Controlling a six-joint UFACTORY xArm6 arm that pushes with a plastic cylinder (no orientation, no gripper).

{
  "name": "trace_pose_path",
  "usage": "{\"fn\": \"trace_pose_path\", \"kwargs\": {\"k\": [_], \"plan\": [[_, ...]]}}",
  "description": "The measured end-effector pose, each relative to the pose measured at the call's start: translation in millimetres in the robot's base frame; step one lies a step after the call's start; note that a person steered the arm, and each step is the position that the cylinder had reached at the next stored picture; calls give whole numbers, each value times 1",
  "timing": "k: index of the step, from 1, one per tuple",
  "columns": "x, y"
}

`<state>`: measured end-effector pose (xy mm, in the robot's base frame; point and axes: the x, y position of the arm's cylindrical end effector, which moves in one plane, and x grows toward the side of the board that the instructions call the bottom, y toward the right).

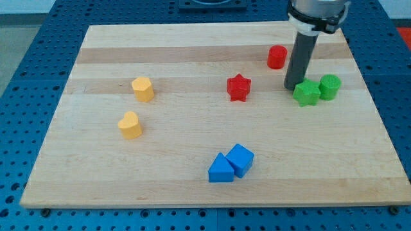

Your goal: Point your arm to the right of the yellow heart

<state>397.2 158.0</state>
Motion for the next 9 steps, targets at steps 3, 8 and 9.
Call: {"fn": "trace_pose_path", "kwargs": {"k": [3,8,9], "plan": [[1,-11],[83,-164],[85,-212]]}}
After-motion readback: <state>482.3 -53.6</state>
